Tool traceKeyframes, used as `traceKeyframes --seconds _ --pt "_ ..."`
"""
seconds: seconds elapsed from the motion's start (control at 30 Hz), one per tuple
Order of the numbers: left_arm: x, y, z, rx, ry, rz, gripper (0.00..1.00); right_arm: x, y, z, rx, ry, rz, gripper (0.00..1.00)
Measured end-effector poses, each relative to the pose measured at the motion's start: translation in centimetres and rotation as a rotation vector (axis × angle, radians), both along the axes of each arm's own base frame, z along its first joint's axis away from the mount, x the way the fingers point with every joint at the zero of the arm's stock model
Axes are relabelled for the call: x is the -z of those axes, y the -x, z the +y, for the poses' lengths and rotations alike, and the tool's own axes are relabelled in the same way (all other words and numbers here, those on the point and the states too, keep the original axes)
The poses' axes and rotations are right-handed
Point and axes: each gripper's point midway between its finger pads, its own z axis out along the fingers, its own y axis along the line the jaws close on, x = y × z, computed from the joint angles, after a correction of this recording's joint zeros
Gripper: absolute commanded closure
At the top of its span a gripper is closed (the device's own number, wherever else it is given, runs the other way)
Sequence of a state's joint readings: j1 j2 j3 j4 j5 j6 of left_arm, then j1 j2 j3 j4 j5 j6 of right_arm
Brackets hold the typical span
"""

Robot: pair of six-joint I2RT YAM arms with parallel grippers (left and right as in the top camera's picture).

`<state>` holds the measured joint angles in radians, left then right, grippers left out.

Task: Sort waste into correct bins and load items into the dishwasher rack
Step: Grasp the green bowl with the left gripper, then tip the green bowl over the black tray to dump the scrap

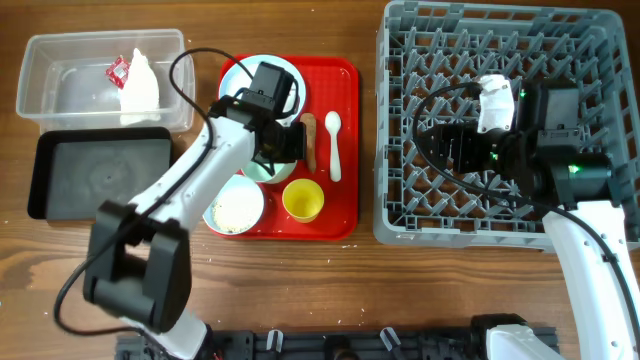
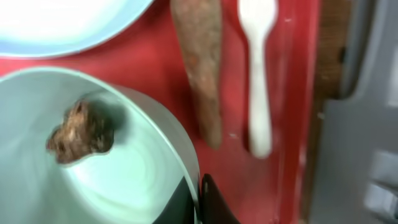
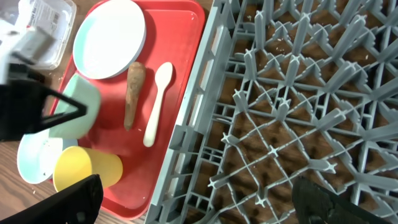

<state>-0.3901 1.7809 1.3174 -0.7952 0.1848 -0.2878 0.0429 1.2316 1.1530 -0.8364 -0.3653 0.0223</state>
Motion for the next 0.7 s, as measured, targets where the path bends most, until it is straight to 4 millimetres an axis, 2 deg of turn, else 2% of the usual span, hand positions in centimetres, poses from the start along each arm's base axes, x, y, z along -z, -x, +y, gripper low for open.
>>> traceKeyframes --seconds 0.1,0.17,0.23,0.47,0.57,0.7 --pt "-2.6 0.8 1.0 -0.032 0.033 0.001 0.96 0.0 0.0 0.0 0.000 0.000 -0.001 0.01" --pt "-4.9 0.4 3.9 -0.117 0.080 -0.015 0.96 0.0 0.0 0.0 0.000 0.000 -0.001 0.02" --pt "-5.8 -0.1 6.7 -0.194 0.116 -0.009 0.96 0.0 0.0 0.0 0.000 0.000 -0.001 0.02" --pt "-7.4 -1.2 19.1 -0.469 0.319 -0.027 0.96 0.4 0.5 0.0 0.000 0.001 0.026 0.02" --pt "-7.9 -1.4 23.0 -0.526 0.439 -0.072 0.96 0.5 0.7 0.0 0.001 0.002 0.038 0.02" --pt "-6.3 -2.2 27.3 -0.599 0.667 -0.093 0.96 0.8 1.1 -0.2 0.004 0.008 0.058 0.02"
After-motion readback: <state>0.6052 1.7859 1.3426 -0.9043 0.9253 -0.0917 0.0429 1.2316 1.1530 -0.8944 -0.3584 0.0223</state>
